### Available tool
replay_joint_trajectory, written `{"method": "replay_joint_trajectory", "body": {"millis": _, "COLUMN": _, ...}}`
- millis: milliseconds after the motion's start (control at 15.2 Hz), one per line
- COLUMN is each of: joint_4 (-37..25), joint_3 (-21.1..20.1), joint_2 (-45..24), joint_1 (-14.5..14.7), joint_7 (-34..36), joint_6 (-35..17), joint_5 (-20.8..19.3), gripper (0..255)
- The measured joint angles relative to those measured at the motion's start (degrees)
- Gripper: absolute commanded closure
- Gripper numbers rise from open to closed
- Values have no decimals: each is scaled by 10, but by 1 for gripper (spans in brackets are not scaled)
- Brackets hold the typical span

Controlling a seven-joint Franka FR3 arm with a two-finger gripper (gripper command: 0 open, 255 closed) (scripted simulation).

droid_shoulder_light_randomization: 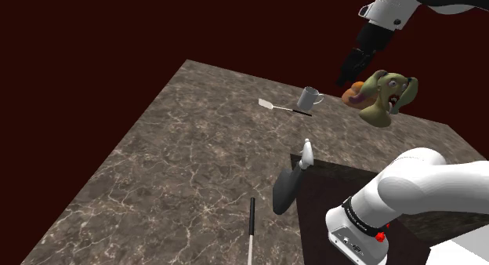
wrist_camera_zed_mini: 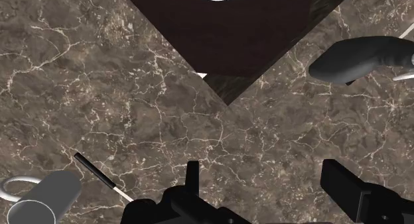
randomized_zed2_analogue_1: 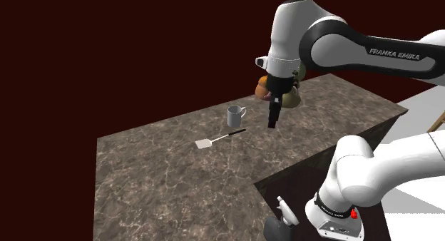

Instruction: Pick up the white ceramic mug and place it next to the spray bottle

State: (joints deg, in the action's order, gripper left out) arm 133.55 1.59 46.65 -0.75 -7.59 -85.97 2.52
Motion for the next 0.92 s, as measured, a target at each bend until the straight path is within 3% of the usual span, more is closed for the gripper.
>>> {"method": "replay_joint_trajectory", "body": {"millis": 264, "joint_4": 7, "joint_3": 13, "joint_2": -22, "joint_1": -4, "joint_7": -16, "joint_6": -31, "joint_5": -11, "gripper": 0}}
{"method": "replay_joint_trajectory", "body": {"millis": 924, "joint_4": 15, "joint_3": 97, "joint_2": -151, "joint_1": -28, "joint_7": -113, "joint_6": -183, "joint_5": -60, "gripper": 0}}
